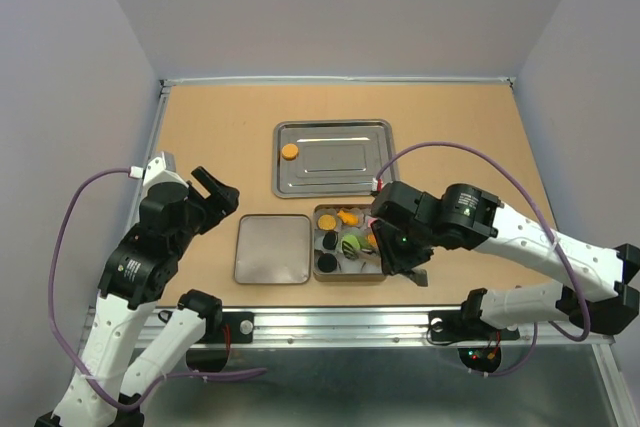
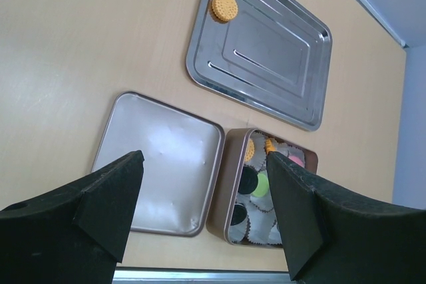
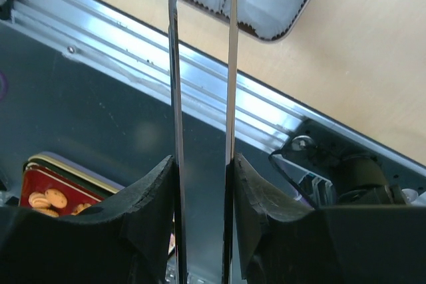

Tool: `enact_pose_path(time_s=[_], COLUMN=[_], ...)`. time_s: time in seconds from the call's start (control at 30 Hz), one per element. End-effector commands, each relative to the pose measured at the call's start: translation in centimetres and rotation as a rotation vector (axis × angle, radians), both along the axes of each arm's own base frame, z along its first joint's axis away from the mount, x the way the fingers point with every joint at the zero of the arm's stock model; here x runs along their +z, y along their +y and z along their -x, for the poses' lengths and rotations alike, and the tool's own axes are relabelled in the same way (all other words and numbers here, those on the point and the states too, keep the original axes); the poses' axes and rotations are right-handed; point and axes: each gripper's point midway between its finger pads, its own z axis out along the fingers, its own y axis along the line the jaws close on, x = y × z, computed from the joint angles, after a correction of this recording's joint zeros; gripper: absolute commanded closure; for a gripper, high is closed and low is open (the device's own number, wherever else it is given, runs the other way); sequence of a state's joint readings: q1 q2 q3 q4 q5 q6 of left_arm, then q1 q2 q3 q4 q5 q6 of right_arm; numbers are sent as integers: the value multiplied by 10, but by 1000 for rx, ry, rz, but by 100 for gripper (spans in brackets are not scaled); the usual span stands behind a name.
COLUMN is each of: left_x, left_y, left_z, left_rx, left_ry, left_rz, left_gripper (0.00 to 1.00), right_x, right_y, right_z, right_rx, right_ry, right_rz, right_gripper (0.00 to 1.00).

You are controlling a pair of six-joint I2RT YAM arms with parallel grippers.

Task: Pack the cookies

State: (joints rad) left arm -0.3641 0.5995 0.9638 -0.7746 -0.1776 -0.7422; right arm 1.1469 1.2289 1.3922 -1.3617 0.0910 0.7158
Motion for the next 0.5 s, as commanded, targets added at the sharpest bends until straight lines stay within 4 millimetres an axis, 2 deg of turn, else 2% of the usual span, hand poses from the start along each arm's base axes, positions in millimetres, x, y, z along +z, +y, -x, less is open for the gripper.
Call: enact_pose_path(time_s=[0.0,0.33,0.47], left_x=[11,9,10], left_y=[-4,-4,-3], left_z=[-8,-8,-7], left_rx=[1,-1,1], left_ry=[-43,-38,-37], left_rz=[27,21,18], left_gripper=[14,14,14], right_x=[-4,-16,-22], right_y=[-2,2,1], right_z=[12,16,16], right_rx=[1,6,8], right_ry=[45,80,86], right_rz=[-27,-21,-5], right_gripper=[61,60,55])
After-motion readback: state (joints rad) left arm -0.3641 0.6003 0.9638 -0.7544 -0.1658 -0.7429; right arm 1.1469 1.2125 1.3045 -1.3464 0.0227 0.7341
